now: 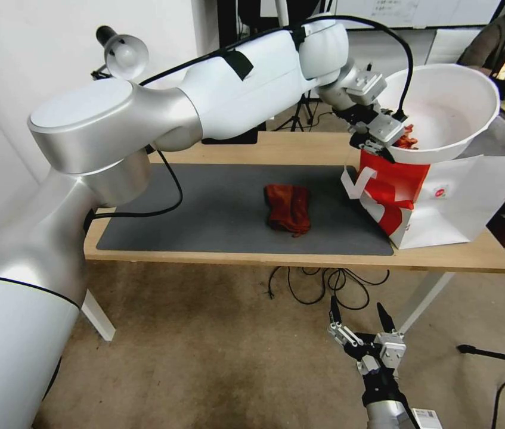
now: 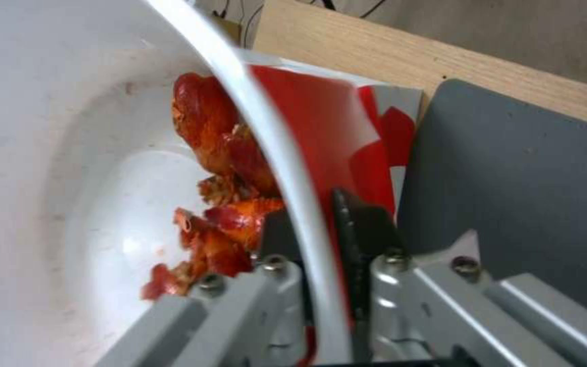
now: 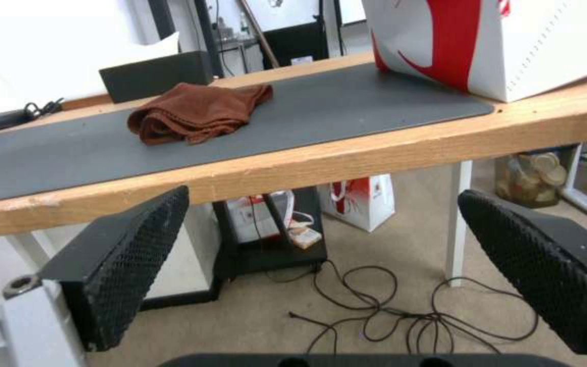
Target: Sweep shrimp from table into container with towel, then put container into takeout bag.
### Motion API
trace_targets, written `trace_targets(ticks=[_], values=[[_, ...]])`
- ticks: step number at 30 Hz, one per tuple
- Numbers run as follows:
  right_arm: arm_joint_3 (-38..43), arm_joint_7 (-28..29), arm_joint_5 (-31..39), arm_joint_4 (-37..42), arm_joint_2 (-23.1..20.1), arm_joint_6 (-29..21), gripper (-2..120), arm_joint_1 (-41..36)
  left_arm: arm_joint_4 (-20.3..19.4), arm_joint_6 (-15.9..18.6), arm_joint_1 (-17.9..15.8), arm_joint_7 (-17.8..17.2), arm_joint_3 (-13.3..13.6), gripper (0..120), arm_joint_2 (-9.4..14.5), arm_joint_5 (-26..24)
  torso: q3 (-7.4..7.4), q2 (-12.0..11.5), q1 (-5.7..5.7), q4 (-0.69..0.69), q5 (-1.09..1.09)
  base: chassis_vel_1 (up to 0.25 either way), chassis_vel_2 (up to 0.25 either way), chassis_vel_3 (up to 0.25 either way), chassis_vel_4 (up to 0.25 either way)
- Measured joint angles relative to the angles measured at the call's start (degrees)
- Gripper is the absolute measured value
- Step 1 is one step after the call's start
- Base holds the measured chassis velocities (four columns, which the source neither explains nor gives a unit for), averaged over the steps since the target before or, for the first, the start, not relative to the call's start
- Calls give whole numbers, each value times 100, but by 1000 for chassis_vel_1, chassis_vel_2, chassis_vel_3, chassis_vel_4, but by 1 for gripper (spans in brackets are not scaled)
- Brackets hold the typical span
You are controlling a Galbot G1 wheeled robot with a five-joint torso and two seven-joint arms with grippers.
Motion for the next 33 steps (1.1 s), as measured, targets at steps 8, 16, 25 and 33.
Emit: trace_targets(ticks=[8, 16, 25, 33], values=[[4, 5, 21, -62, 2, 0, 100, 54, -99, 67, -16, -100, 51, 35, -1, -1, 0, 0, 0, 0, 0, 0, 0, 0, 0], [-55, 19, 38, -174, 17, -13, 100, 174, -135, 69, 5, -228, 77, 70, -1, -3, 0, 0, 1, -1, 0, 0, 0, 0, 0], [-40, 41, 142, -159, -60, -45, 100, 227, -136, 51, -91, -286, -86, 98, -1, -82, 0, 0, 0, 0, 0, 0, 0, 0, 0], [-35, 44, 184, -155, -118, -58, 100, 244, 108, -67, 78, -429, -726, 100, 21, -138, 0, 0, 0, -1, 1, 0, 0, 0, 0]])
